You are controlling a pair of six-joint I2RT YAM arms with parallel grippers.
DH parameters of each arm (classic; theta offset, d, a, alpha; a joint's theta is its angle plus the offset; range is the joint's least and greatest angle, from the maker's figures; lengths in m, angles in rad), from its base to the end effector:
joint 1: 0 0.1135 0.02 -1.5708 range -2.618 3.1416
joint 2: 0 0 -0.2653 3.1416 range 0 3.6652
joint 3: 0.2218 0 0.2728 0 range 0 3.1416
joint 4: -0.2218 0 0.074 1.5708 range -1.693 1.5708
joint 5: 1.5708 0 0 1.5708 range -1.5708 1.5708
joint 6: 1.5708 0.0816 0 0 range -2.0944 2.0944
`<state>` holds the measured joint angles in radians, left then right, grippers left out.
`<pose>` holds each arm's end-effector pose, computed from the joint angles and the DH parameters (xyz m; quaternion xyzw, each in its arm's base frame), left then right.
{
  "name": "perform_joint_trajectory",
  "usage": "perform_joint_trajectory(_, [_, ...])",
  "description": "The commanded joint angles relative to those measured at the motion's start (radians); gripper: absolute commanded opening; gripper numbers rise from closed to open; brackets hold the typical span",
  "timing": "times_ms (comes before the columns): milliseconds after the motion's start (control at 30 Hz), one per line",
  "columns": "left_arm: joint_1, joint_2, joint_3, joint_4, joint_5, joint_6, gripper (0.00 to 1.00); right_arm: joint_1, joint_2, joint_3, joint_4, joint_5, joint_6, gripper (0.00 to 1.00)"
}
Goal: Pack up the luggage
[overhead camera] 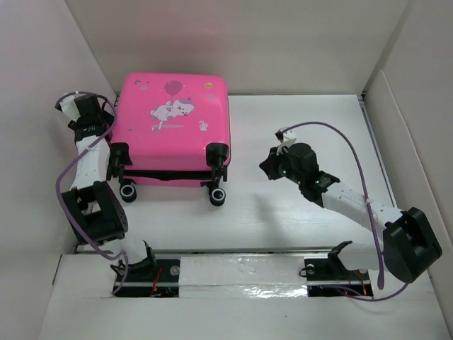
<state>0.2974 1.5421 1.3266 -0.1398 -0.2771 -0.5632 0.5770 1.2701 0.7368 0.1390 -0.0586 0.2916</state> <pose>0.4028 0.1468 0.3274 -0.4108 0.7061 0.0374 0.5756 0.2862 0.1920 0.2236 -0.1343 0.8208 0.2555 0.4929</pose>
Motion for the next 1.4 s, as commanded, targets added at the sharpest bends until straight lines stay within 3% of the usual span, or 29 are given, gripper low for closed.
perform_joint_trajectory(0, [-0.004, 0.042, -0.007, -0.023, 0.042, 0.031, 0.50, 0.004, -0.023, 0.001, 0.040, 0.014, -0.008, 0.00])
perform_joint_trajectory(200, [-0.004, 0.093, -0.128, 0.011, 0.142, -0.041, 0.48, 0.004, -0.034, 0.006, 0.027, 0.019, -0.006, 0.00])
perform_joint_trajectory(400, [-0.061, 0.010, -0.323, 0.113, 0.194, -0.104, 0.48, -0.006, -0.083, -0.007, 0.011, 0.054, -0.002, 0.00])
perform_joint_trajectory(667, [-0.271, -0.232, -0.659, 0.316, 0.240, -0.237, 0.48, -0.114, -0.196, -0.036, -0.044, 0.111, 0.021, 0.00])
perform_joint_trajectory(900, [-0.529, -0.454, -0.958, 0.501, 0.271, -0.352, 0.47, -0.184, -0.371, -0.089, -0.053, 0.174, 0.058, 0.05])
perform_joint_trajectory(1000, [-0.705, -0.422, -0.968, 0.549, 0.244, -0.385, 0.47, -0.195, -0.420, -0.105, -0.042, 0.169, 0.060, 0.11])
perform_joint_trajectory(1033, [-0.810, -0.400, -0.954, 0.557, 0.221, -0.400, 0.48, -0.195, -0.445, -0.103, -0.041, 0.166, 0.054, 0.18])
perform_joint_trajectory(1167, [-1.031, -0.219, -0.824, 0.585, 0.165, -0.405, 0.50, -0.183, -0.472, -0.077, -0.073, 0.082, 0.012, 0.35])
perform_joint_trajectory(1200, [-1.069, -0.203, -0.764, 0.574, 0.127, -0.403, 0.50, -0.174, -0.466, -0.065, -0.079, 0.066, -0.006, 0.44])
perform_joint_trajectory(1267, [-1.147, -0.200, -0.724, 0.565, 0.086, -0.394, 0.50, -0.148, -0.454, -0.050, -0.111, 0.005, -0.029, 0.50])
perform_joint_trajectory(1367, [-1.175, -0.296, -0.713, 0.539, 0.012, -0.385, 0.50, -0.092, -0.431, -0.042, -0.124, -0.039, -0.058, 0.62])
